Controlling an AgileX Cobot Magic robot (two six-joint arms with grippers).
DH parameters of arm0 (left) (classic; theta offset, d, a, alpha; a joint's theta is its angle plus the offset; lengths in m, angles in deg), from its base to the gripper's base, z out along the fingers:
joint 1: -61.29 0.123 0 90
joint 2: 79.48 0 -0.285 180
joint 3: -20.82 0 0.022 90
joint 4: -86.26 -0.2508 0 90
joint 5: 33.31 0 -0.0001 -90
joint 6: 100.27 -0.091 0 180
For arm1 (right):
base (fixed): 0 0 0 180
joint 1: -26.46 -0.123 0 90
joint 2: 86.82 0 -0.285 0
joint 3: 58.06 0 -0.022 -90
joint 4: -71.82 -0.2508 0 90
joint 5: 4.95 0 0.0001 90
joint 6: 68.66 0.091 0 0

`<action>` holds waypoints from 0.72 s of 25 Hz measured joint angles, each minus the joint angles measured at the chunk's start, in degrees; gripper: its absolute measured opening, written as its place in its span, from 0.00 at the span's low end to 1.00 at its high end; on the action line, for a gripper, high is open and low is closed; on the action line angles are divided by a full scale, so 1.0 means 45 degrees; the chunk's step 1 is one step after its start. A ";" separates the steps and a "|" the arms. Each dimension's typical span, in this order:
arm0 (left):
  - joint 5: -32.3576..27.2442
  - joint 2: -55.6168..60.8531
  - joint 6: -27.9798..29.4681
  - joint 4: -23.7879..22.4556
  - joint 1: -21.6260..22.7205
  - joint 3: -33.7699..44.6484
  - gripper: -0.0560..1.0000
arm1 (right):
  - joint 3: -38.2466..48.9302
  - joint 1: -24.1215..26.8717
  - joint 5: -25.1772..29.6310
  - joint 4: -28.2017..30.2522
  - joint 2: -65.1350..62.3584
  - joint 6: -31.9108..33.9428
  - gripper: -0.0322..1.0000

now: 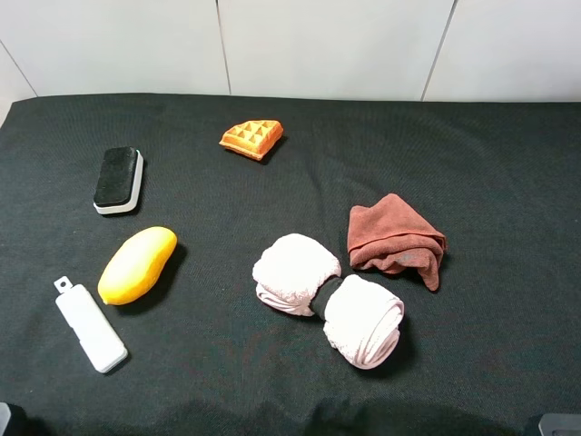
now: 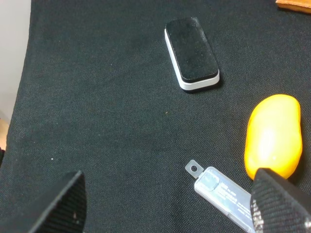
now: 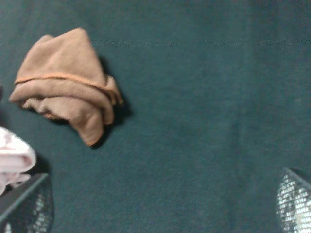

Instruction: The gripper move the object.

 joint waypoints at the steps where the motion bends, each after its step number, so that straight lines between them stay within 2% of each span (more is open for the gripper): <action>1: 0.0000 0.0000 0.0000 0.0000 0.0000 0.0000 0.75 | 0.0040 0.0000 -0.0060 -0.0156 -0.0130 -0.0134 0.70; 7: 0.0000 0.0000 0.0000 0.0000 0.0000 0.0000 0.75 | 0.0092 0.0000 -0.0400 -0.0763 -0.0888 -0.1321 0.70; 12: 0.0000 0.0000 0.0000 0.0000 0.0000 0.0000 0.75 | 0.0104 0.0000 -0.0434 -0.0943 -0.1802 -0.1770 0.70; 18: 0.0000 0.0000 0.0000 0.0000 0.0000 0.0000 0.75 | 0.0516 0.0000 -0.1155 -0.1114 -0.3305 -0.1994 0.70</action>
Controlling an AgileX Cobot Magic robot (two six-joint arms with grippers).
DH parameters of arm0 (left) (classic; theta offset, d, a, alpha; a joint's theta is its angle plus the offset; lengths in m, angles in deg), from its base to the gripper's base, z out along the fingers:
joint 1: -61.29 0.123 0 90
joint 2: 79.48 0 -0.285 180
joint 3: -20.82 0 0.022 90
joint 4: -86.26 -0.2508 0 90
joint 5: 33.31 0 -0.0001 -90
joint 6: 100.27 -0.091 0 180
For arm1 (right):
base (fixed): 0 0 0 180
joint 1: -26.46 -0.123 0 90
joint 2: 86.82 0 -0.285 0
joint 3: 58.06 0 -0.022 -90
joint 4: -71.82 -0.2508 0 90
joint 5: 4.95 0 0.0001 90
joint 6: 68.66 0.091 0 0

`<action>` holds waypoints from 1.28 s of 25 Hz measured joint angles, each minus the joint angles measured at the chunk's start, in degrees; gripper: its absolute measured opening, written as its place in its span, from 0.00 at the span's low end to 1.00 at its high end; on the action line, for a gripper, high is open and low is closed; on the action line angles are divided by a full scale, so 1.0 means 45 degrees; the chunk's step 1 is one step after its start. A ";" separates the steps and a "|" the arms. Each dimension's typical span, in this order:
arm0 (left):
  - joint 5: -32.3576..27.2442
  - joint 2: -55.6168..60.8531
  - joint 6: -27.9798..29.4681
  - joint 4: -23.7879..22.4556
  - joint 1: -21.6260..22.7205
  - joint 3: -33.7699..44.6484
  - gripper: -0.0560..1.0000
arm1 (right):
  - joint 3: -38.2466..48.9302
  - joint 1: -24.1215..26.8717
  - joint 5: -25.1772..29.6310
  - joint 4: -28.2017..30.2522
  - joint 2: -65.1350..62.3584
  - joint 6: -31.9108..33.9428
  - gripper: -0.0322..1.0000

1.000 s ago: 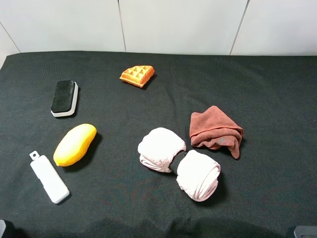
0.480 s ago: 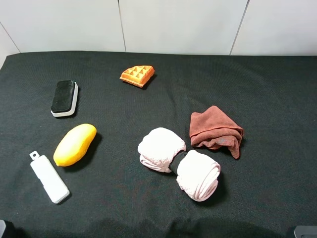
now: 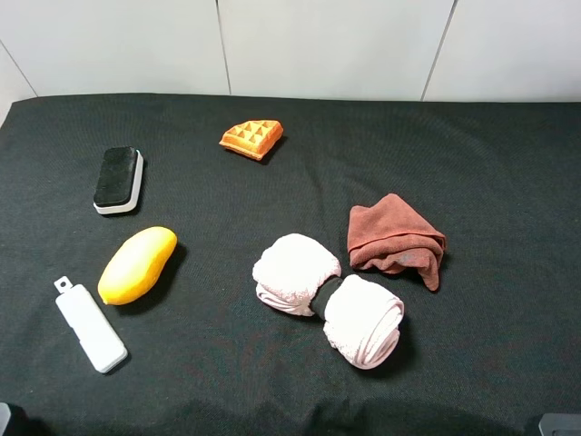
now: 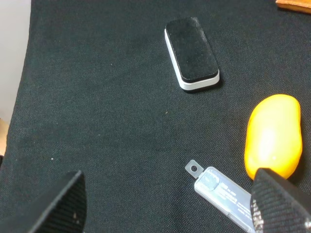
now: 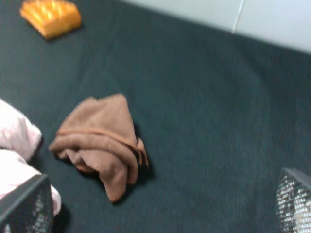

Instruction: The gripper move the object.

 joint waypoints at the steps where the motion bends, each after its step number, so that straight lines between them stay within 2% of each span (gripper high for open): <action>1: 0.0000 0.0000 0.0000 0.0000 0.0000 0.0000 0.75 | 0.0014 0.0000 -0.0056 -0.0021 -0.0237 0.0000 0.70; 25: 0.0000 0.0000 0.0000 0.0000 0.0000 0.0000 0.75 | 0.0014 0.0012 -0.0124 0.0156 -0.0730 -0.0142 0.70; 32: 0.0000 0.0000 0.0000 0.0000 0.0000 0.0000 0.75 | 0.0014 0.1487 -0.0124 0.0426 -0.0730 -0.0142 0.70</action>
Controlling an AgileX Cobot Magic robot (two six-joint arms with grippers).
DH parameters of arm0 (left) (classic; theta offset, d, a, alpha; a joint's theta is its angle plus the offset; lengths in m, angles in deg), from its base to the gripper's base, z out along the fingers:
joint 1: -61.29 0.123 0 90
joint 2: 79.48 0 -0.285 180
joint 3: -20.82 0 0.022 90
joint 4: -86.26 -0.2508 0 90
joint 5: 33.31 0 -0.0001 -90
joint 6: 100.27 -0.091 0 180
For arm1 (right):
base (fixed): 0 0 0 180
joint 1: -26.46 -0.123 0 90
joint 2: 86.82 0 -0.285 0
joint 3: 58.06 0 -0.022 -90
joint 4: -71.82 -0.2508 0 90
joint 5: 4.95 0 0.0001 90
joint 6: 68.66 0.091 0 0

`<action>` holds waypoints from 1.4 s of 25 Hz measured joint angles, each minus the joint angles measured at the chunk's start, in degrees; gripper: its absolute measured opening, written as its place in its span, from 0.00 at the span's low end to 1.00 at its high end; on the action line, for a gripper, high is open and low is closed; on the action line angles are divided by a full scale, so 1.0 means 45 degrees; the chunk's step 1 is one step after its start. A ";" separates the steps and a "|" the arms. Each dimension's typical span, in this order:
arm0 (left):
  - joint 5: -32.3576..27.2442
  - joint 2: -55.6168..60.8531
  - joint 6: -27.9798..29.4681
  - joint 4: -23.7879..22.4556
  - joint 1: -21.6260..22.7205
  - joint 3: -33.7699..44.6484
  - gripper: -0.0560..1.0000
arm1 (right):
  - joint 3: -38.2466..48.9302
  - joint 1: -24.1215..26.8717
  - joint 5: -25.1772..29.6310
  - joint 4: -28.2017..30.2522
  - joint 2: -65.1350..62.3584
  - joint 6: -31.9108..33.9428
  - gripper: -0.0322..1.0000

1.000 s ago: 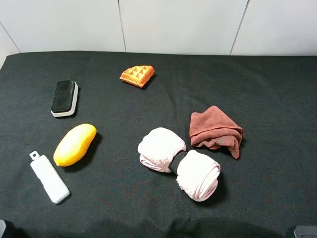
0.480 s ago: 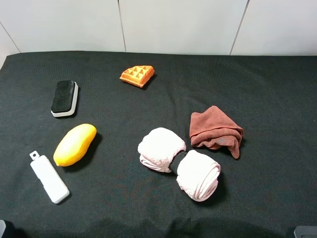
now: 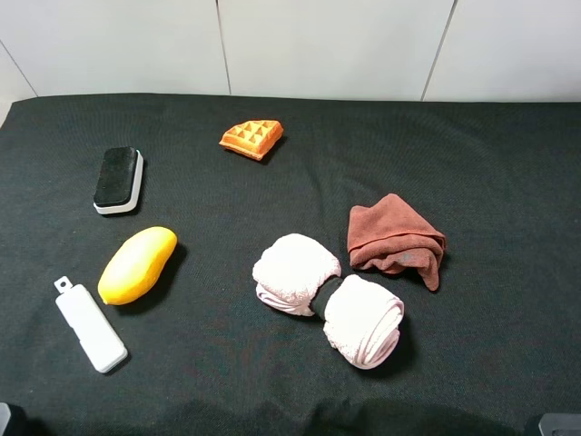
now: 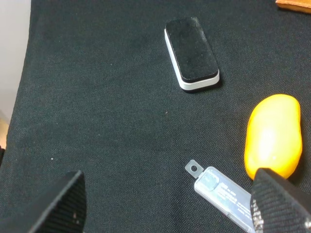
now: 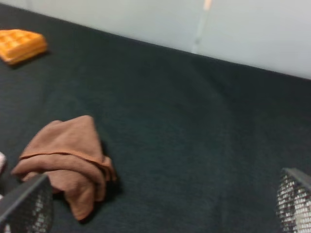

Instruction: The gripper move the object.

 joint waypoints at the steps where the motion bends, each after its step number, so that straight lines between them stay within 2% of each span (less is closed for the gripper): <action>1: 0.0000 0.0000 0.0000 0.0000 0.0000 0.0000 0.75 | 0.0000 0.0292 -0.0005 0.0000 0.0000 -0.0040 0.70; 7: 0.0000 0.0000 0.0000 0.0000 0.0000 0.0000 0.75 | 0.0000 0.1889 -0.0005 0.0000 0.0000 -0.0125 0.70; 12: 0.0000 0.0000 0.0000 0.0000 0.0000 0.0000 0.75 | 0.0000 0.2594 -0.0005 0.0000 0.0000 -0.0226 0.70; 35: 0.0000 0.0000 0.0000 0.0000 0.0000 0.0000 0.75 | 0.0000 0.2629 -0.0005 0.0000 0.0000 -0.0464 0.70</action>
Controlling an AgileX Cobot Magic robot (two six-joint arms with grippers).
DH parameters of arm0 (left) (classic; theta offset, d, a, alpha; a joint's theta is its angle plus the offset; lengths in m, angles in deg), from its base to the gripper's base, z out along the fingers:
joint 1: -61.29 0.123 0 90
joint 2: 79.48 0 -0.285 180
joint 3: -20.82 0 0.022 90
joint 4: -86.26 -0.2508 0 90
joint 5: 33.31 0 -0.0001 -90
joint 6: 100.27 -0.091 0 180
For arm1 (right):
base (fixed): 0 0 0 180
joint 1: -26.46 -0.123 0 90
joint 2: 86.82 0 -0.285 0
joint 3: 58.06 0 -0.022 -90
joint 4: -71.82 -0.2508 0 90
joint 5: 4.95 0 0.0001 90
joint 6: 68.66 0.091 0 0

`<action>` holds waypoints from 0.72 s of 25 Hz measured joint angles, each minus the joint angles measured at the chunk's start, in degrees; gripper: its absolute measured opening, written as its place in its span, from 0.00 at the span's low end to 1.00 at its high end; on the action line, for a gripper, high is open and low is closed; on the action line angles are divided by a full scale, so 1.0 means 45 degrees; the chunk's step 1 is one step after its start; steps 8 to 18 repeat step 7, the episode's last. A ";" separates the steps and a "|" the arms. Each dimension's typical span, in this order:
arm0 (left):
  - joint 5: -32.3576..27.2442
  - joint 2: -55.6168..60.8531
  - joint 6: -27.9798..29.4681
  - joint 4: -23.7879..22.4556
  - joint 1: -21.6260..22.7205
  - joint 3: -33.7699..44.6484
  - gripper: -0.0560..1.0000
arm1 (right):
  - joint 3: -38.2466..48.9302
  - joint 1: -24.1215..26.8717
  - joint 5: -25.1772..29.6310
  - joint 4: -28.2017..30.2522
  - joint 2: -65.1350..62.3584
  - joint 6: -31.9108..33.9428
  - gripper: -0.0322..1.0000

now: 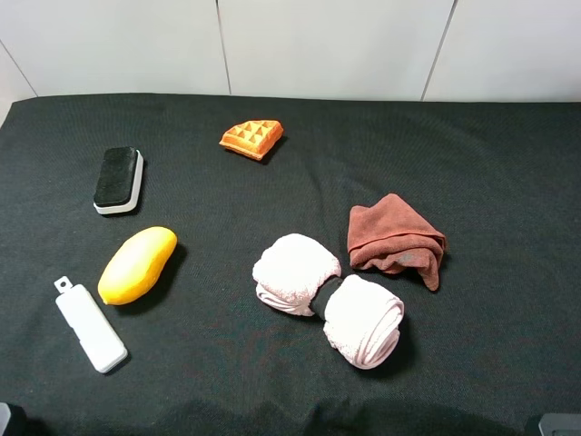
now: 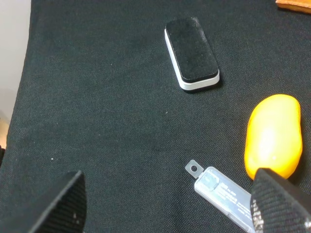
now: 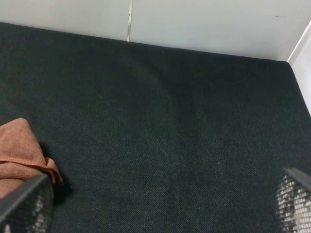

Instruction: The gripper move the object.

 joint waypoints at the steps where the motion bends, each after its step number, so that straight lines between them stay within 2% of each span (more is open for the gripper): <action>1: 0.0000 0.0000 0.0000 0.0000 0.0000 0.0000 0.75 | 0.0000 0.0000 0.0000 0.0000 0.0000 0.0000 0.70; 18: 0.0000 0.0000 0.0000 0.0000 0.0000 0.0000 0.75 | 0.0000 0.0000 0.0000 0.0000 0.0000 0.0000 0.70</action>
